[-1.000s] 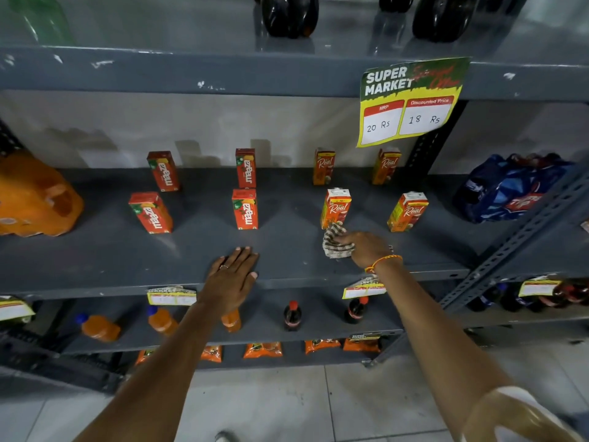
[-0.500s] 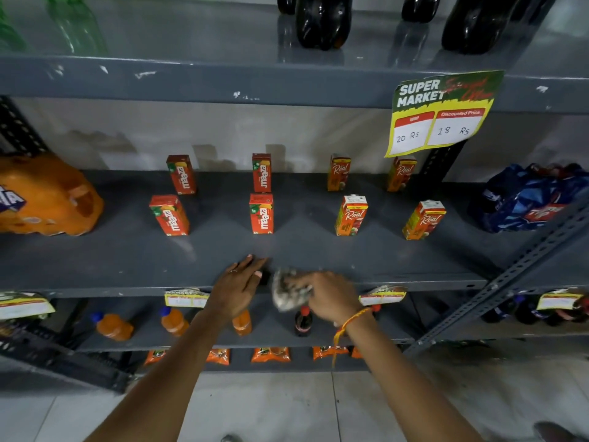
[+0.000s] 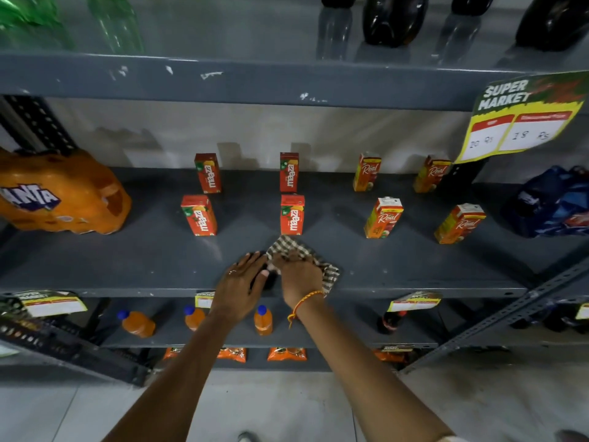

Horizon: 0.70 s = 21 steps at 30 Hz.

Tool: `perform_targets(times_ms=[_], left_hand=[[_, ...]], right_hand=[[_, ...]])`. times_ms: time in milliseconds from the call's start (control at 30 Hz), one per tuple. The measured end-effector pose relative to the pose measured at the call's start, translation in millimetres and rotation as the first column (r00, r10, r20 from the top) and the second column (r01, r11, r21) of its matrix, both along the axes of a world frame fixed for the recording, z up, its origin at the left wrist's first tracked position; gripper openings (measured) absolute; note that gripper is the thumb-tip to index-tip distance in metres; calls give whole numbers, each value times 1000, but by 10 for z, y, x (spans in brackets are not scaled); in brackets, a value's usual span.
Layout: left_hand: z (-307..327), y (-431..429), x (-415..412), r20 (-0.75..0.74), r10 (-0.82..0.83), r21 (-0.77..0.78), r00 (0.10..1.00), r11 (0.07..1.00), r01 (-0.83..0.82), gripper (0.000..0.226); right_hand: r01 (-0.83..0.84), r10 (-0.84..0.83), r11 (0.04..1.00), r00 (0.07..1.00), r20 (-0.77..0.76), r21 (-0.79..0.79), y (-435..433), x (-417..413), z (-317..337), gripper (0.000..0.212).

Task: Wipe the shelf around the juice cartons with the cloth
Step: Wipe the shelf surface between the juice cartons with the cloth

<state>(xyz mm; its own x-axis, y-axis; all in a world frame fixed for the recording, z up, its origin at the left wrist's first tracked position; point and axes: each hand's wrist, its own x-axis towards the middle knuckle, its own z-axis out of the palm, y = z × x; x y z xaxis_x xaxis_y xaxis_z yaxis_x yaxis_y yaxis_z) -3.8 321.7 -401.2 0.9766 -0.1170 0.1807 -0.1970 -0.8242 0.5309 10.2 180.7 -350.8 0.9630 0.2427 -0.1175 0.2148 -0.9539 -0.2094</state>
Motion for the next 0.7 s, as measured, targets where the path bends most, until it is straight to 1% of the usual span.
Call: perform_targets(times_ms=[100, 167, 233, 267, 300, 333, 367, 400, 467, 500, 567, 633, 700], left_hand=[[81, 14, 5, -23, 83, -157, 996, 984, -85, 50], [107, 60, 11, -21, 117, -248, 993, 961, -119, 50], [106, 134, 42, -19, 83, -268, 996, 960, -85, 56], [81, 179, 72, -30, 42, -242, 999, 969, -48, 58], [52, 212, 100, -39, 0, -184, 999, 983, -8, 61], [19, 246, 126, -51, -26, -105, 998, 994, 21, 66], [-8, 277, 142, -56, -41, -23, 998, 999, 39, 75], [-29, 307, 143, -59, -48, 48, 997, 998, 51, 83], [-54, 377, 128, -50, -35, 146, 998, 988, 41, 89], [-45, 425, 119, -47, -18, 175, 999, 984, 26, 87], [-20, 554, 79, -46, 32, 203, 998, 979, -22, 76], [-5, 746, 21, -44, 102, 197, 994, 976, -92, 67], [-32, 982, -9, -47, 124, 231, 991, 967, -110, 68]], right_hand=[[-169, 168, 983, 986, 24, 72, 85, -61, 26, 34], [-247, 251, 963, 968, -27, 105, -12, -68, 85, 38], [-234, 237, 968, 971, -35, 86, -154, -5, 132, 43], [-175, 177, 981, 984, -13, 82, -238, 62, 160, 46], [-97, 97, 992, 995, -1, 79, -310, 150, 164, 49], [-36, 36, 997, 999, 12, 73, -372, 224, 152, 51], [-11, 10, 998, 1000, 4, 63, -396, 273, 125, 55], [-15, 16, 999, 1000, -20, 51, -378, 285, 87, 58], [-46, 47, 998, 999, -27, 42, -249, 243, -20, 62], [-58, 58, 998, 998, -8, 35, -149, 202, -61, 62], [-99, 98, 994, 995, 27, 46, 58, 120, -107, 60], [-160, 155, 981, 986, 57, 112, 228, 3, -96, 59], [-218, 212, 958, 976, 48, 187, 320, -133, -54, 56]])
